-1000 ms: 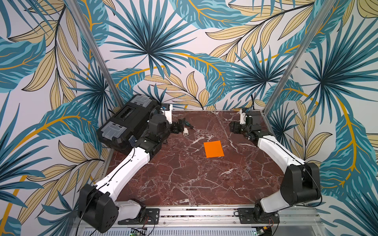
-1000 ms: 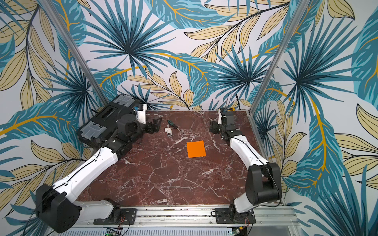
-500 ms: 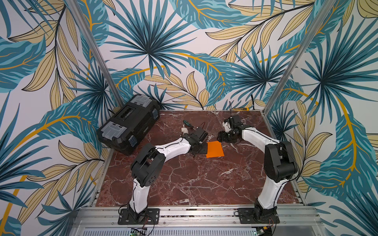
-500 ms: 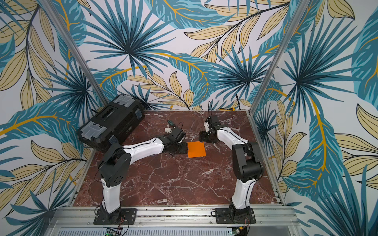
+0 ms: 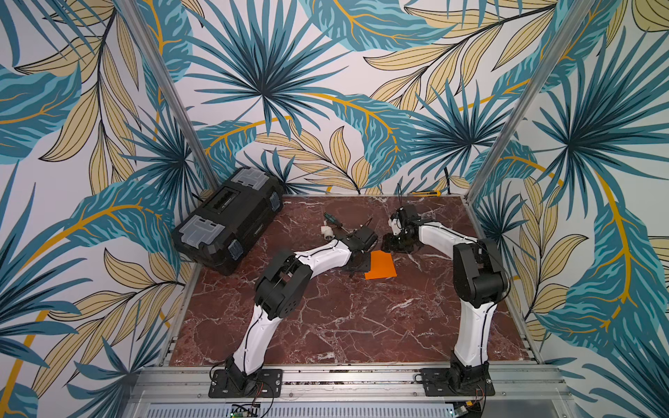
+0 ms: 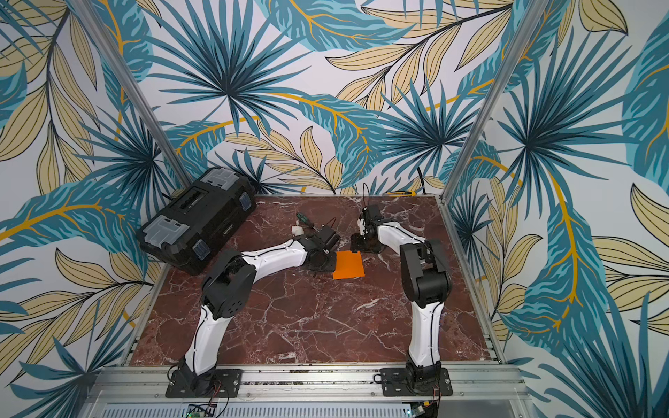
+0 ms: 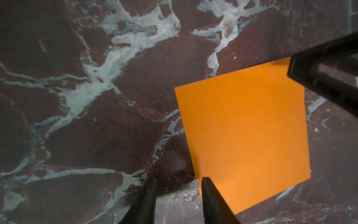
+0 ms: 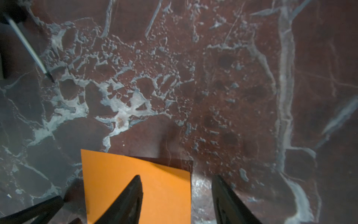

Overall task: Fold the square paper along the opposite sides
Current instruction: Pick up the paper from the center of the board.

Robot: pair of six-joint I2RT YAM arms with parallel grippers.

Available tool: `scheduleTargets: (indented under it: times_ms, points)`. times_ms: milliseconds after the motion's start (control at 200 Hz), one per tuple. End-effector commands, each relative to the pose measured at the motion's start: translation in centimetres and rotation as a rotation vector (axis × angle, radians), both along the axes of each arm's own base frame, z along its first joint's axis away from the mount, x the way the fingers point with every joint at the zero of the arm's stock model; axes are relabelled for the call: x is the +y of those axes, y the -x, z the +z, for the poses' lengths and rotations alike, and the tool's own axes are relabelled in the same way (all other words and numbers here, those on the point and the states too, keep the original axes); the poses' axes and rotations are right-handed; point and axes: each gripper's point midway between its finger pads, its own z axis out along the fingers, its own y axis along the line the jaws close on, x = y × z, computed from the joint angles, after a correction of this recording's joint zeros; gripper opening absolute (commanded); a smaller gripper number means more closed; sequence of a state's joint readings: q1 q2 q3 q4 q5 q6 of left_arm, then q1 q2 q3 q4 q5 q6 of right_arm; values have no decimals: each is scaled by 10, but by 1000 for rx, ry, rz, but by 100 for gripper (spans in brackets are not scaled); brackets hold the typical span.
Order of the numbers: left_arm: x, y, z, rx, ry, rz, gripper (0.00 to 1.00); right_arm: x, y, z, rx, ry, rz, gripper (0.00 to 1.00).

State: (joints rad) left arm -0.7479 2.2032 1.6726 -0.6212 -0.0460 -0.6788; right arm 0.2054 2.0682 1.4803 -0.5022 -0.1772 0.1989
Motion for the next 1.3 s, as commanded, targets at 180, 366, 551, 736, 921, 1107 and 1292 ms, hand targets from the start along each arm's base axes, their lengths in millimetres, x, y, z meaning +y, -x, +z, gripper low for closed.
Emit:
scheduleTargets:
  times_ms: [180, 366, 551, 736, 921, 1107, 1292]
  points:
    - [9, 10, -36, 83, -93, 10, 40, 5, 17, -19, 81, -50, -30, 56]
    - [11, 12, -41, 93, -106, 6, 39, 9, 29, -21, 109, -62, -40, 57]
    - [11, 12, -42, 94, -107, 5, 38, 17, 32, -27, 134, -65, -18, 57]
    - [11, 14, -46, 98, -113, 0, 36, 27, 40, -33, 156, -60, 13, 57]
    - [10, 14, -52, 105, -117, -4, 35, 23, 46, -27, 147, -47, 21, 55]
    - [11, 15, -63, 119, -125, -8, 20, 24, 50, -25, 150, -49, 30, 51]
    - [19, 19, -74, 137, -164, -5, 0, 23, 50, -25, 150, -47, 28, 51]
